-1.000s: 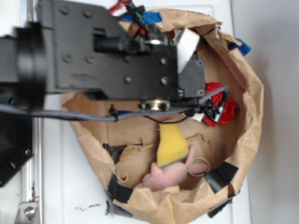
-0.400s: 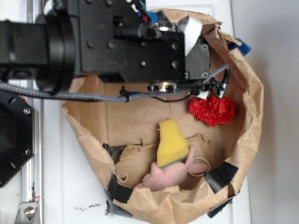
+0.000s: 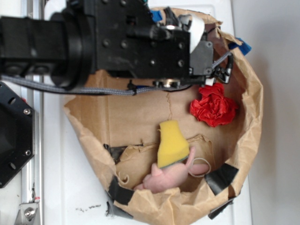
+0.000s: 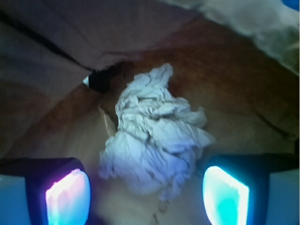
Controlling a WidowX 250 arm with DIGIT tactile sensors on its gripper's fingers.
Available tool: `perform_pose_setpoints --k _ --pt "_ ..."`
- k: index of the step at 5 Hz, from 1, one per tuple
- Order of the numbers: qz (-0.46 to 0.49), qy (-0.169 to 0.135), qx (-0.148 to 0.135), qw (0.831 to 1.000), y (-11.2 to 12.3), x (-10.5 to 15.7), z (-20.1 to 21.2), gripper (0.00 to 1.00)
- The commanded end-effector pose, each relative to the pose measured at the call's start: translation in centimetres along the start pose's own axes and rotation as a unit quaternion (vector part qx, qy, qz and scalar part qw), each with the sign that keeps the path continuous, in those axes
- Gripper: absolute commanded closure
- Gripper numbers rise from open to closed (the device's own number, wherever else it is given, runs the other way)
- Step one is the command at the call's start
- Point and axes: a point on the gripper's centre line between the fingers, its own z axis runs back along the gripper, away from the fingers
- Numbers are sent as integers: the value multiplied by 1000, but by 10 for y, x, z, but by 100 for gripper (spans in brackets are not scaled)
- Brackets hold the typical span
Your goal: Grab the white paper.
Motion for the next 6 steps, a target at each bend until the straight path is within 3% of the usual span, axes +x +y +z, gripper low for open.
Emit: perform_pose_setpoints --k 1,5,6 --pt "12 -18 -14 1000 3 6 -4 0" --pt "-3 -32 19 999 12 -5 -28 0" --pt "6 -30 18 999 11 -5 -28 100"
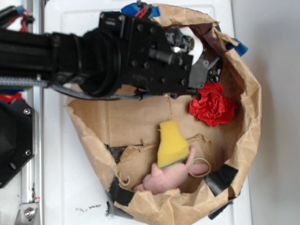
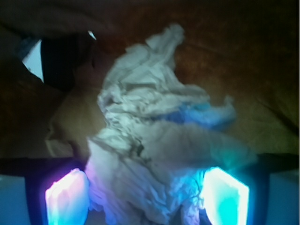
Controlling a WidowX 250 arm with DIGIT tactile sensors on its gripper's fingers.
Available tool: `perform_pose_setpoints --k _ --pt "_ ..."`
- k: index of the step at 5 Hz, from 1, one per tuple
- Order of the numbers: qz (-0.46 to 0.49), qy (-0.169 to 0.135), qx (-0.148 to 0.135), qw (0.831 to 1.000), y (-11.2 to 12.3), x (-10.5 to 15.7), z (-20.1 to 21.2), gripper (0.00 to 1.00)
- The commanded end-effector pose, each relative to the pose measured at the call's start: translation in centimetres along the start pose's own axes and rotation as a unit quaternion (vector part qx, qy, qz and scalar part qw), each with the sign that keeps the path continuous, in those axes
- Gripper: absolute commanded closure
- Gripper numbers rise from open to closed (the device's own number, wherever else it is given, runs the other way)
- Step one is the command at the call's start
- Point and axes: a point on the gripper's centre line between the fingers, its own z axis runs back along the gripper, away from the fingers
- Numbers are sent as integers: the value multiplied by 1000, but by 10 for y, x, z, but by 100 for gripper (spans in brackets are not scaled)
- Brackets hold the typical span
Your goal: Grab the white paper.
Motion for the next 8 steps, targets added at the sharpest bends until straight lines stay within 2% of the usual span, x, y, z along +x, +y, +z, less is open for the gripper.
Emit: perform_pose_setpoints --k 1,3,4,5,6,7,8 --pt "16 -6 -21 1000 0 5 11 100" --pt "8 -5 -20 1000 0 6 13 100" --pt "-30 11 -35 999 -3 10 32 100" --pt "-146 67 -66 985 -1 9 78 100" --pt "-249 109 -88 958 9 5 116 100" --pt "-346 216 -51 912 20 10 138 100" --pt "-415 250 -58 873 32 19 155 100"
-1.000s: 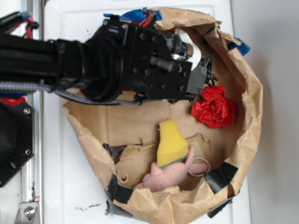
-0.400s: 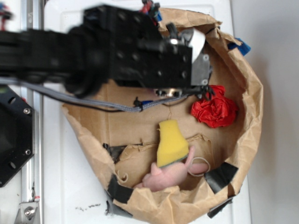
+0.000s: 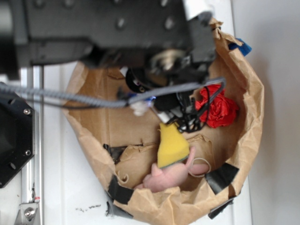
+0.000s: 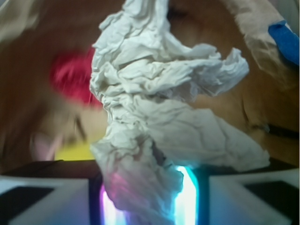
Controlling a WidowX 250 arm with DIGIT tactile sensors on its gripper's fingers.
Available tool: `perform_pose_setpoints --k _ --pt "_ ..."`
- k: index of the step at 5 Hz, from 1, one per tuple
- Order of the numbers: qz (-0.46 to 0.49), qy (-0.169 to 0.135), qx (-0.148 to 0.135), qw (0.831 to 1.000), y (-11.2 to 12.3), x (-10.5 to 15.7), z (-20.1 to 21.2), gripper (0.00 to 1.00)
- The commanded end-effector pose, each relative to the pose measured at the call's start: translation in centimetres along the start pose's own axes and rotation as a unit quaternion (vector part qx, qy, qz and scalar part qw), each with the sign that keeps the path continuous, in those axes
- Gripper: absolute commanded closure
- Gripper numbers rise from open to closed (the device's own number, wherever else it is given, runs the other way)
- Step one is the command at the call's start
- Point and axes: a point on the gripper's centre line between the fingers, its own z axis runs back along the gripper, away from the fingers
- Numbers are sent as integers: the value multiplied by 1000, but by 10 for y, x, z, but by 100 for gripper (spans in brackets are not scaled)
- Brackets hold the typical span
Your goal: Grab the white paper.
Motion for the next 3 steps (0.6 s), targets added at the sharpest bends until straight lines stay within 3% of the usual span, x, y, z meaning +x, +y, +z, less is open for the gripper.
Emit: perform_pose_setpoints --k 1,2,3 --pt "-94 4 -37 995 28 -2 46 100" --pt "-94 -8 -42 995 27 -4 47 100" --pt "-78 -40 -40 995 26 -6 43 100"
